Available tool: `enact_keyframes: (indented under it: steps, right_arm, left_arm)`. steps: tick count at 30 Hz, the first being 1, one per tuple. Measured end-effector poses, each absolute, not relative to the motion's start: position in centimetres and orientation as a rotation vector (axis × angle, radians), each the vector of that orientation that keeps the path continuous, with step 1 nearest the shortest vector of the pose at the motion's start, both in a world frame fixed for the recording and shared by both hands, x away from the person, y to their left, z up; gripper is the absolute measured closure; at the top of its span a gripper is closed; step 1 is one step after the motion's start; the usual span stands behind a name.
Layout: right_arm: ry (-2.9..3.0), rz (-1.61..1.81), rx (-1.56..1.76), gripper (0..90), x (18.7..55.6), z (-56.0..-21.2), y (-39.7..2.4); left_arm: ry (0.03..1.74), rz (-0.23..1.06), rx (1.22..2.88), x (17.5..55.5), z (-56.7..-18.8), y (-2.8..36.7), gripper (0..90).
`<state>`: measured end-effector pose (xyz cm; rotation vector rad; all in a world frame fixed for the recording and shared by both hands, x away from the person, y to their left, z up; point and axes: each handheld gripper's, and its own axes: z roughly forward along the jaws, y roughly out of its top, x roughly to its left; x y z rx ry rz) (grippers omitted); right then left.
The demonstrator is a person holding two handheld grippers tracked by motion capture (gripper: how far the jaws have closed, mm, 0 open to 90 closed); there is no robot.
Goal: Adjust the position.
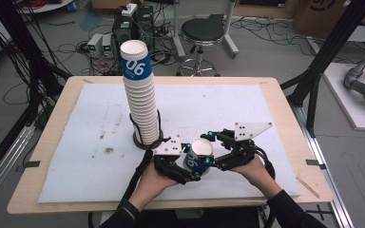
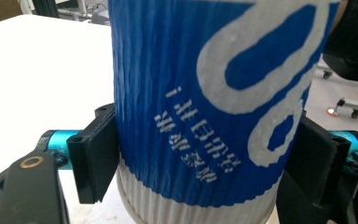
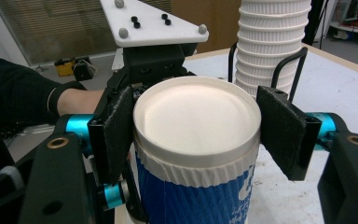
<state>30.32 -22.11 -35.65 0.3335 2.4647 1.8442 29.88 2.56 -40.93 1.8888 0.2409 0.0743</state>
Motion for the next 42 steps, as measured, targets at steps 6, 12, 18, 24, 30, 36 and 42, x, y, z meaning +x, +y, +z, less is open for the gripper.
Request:
enact_keyframes:
  steps: [6, 12, 18, 24, 30, 36, 42]
  right_arm:
    - [2.461, 1.855, 0.377, 23.0, 30.6, -35.1, -22.8]
    - [2.476, 1.799, 0.378, 21.2, 30.6, -33.7, -23.6]
    - [2.551, 1.621, 0.322, 21.2, 30.2, -33.3, -22.8]
    - [2.652, 1.478, 0.332, 21.2, 30.2, -34.2, -21.7]
    - [2.723, 1.432, 0.303, 28.7, 30.4, -34.9, -21.2]
    - [2.731, 1.47, 0.307, 29.8, 30.8, -35.0, -21.6]
    - [2.693, 1.599, 0.332, 30.0, 31.3, -34.7, -22.6]
  left_arm:
    - [0.24, 0.072, 1.937, 30.0, -40.4, 2.8, 21.0]
    - [0.239, 0.108, 2.035, 30.1, -39.6, 2.9, 21.5]
    - [0.211, 0.178, 2.172, 29.7, -39.0, 2.2, 22.2]
    - [0.174, 0.221, 2.228, 29.3, -38.7, 1.7, 22.6]
    - [0.171, 0.231, 2.219, 29.3, -38.5, 1.9, 22.9]
    - [0.167, 0.245, 2.193, 29.2, -38.3, 2.1, 22.4]
    - [0.187, 0.179, 2.024, 29.4, -38.1, 3.0, 13.5]
